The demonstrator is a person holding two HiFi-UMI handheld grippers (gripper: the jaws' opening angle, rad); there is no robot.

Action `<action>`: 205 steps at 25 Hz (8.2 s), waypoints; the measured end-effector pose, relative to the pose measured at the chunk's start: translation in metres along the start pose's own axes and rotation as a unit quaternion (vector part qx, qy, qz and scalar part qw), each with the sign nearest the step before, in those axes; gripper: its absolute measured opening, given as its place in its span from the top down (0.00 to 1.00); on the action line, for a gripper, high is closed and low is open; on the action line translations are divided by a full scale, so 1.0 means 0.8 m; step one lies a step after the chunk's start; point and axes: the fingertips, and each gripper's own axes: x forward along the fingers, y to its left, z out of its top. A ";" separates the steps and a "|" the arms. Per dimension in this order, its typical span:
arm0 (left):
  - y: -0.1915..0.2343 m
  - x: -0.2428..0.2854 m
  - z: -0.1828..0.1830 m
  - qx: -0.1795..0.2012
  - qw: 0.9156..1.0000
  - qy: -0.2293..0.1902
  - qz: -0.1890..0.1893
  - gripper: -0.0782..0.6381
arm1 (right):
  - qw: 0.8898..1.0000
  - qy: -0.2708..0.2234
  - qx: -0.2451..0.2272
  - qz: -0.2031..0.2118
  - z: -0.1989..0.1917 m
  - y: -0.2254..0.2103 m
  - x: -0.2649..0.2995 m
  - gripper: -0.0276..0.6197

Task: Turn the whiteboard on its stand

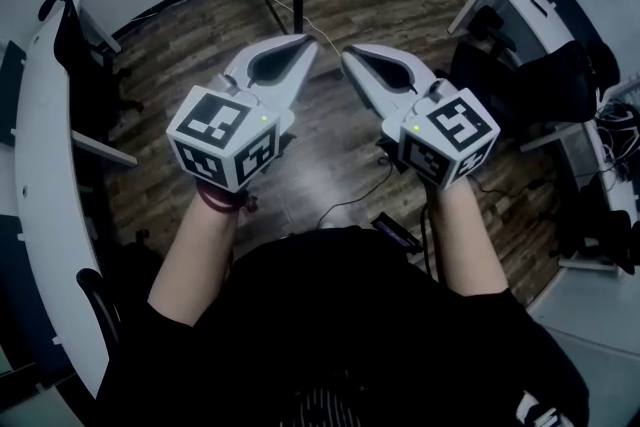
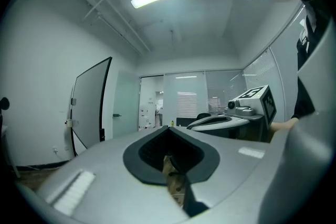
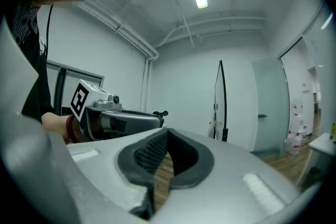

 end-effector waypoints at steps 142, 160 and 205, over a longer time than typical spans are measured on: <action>0.610 0.487 -0.072 -0.036 0.997 0.060 -0.021 0.89 | 0.996 0.028 0.077 0.026 -0.038 -0.551 0.559 0.95; 0.652 0.483 -0.060 -0.041 0.998 0.033 -0.021 0.89 | 0.997 0.022 0.065 -0.024 -0.019 -0.555 0.581 0.93; 0.688 0.462 -0.074 -0.063 0.997 0.029 -0.039 0.89 | 0.993 0.082 0.036 -0.078 -0.046 -0.551 0.636 0.71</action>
